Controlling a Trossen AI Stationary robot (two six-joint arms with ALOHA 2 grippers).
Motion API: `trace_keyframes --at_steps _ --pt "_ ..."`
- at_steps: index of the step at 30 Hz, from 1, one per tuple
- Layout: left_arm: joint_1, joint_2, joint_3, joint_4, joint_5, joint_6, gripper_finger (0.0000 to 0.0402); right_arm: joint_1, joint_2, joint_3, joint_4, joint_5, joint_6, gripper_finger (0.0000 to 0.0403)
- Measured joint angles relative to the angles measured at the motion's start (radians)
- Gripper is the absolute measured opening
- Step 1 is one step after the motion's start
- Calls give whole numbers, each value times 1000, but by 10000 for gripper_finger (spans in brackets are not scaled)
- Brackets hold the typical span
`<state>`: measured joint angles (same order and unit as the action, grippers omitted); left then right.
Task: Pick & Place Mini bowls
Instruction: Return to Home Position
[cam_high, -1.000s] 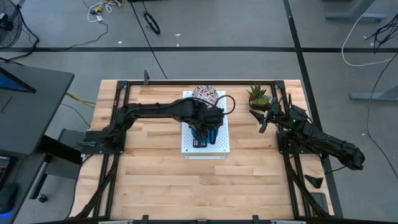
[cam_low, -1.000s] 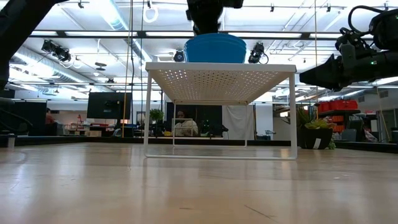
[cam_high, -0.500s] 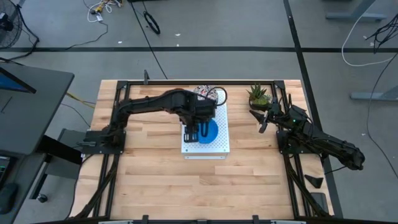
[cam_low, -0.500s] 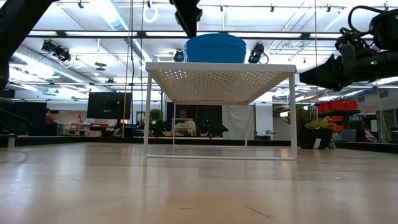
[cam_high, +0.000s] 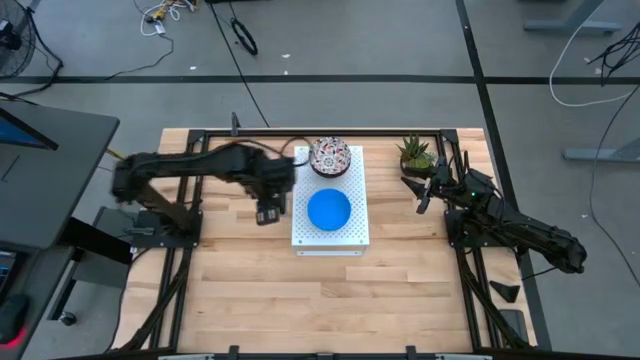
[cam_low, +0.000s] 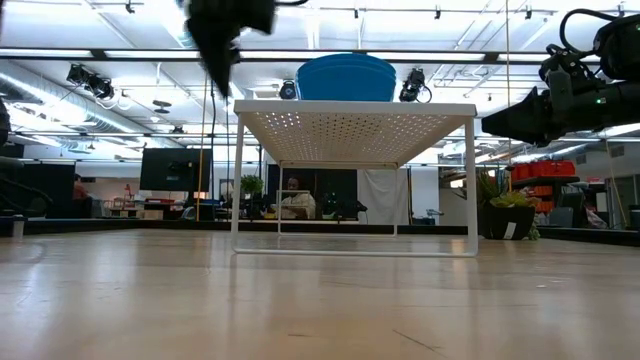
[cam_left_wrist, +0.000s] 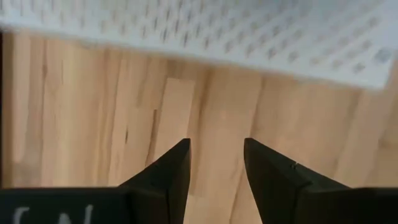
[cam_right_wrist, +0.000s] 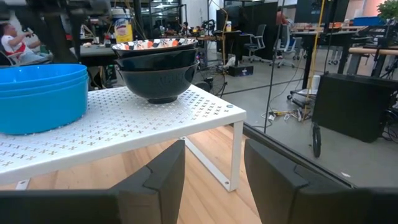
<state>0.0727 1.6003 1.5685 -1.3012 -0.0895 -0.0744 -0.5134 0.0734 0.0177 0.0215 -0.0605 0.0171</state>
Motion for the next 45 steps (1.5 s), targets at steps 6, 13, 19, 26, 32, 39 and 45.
trace_keyframes --at_steps 6,13,19,26,32,39,45 --pt "40 -236 -396 273 -31 -83 154 0 0 0 0 0 0 169" --pt "85 -449 -752 520 -112 -158 154 0 0 0 0 0 0 169" --pt "118 -600 -983 719 -221 -183 154 0 0 0 0 0 0 169" --pt "127 -739 -1268 1090 -195 -209 154 0 0 0 0 0 0 169" --pt "127 -819 -1438 1340 -172 -195 154 0 0 0 0 0 0 169" --pt "127 -955 -1532 1415 -171 -167 154 0 0 0 0 0 0 169" --pt "127 -1103 -1560 1397 -160 -139 154 0 0 0 0 0 0 169"
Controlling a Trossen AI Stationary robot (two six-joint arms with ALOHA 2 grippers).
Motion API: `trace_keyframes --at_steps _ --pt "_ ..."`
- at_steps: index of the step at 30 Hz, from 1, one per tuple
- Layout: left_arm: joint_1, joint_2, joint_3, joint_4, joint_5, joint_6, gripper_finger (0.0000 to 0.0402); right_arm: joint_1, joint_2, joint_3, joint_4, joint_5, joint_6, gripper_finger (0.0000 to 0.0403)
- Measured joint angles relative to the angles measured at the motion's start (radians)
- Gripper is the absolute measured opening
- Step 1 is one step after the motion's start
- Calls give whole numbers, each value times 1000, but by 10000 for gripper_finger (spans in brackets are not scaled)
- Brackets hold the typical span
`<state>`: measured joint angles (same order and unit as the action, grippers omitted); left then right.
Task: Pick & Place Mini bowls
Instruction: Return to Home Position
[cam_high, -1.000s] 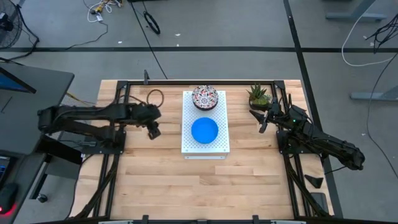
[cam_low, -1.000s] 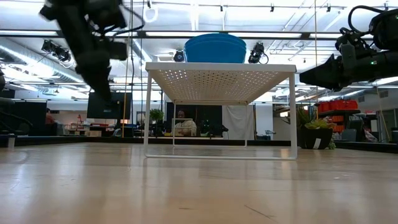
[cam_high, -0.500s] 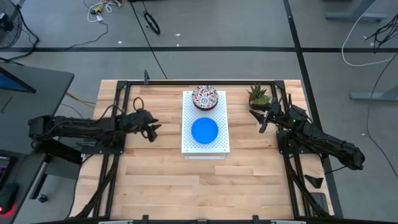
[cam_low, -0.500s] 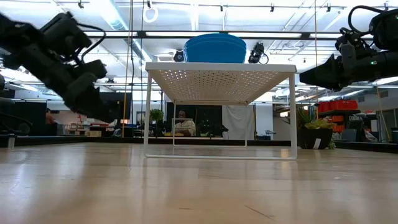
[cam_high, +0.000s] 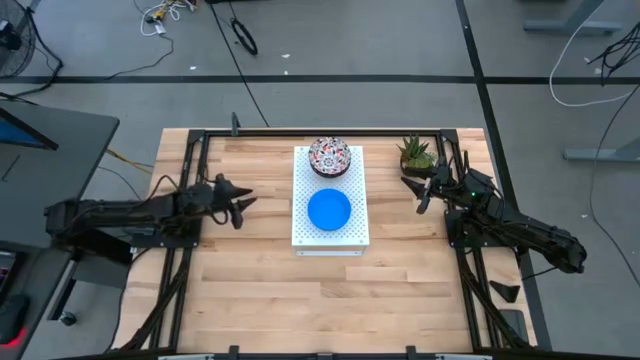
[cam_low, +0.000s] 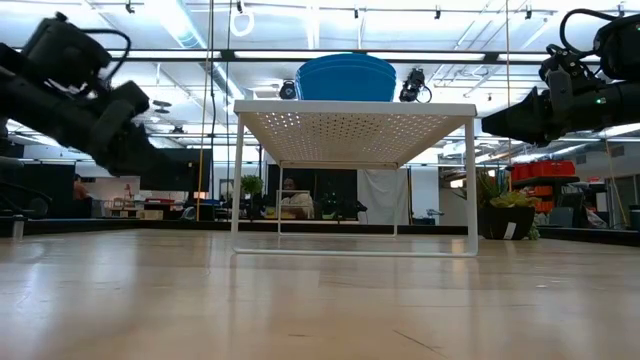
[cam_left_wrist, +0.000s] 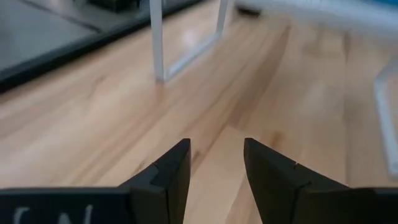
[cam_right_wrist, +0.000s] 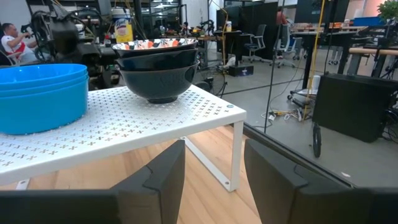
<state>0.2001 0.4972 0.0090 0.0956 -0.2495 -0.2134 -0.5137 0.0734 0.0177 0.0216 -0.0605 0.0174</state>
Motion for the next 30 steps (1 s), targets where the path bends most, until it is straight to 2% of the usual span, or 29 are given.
trace_keyframes --at_steps 18,22,30 --pt "0 -435 -1 -18 0 -3 154 0 0 0 0 0 0 169" --pt "0 -493 -1 -18 0 -3 154 0 0 0 0 0 0 169" --pt "-1 -495 -1 -4 3 -3 154 0 0 0 0 0 0 169"
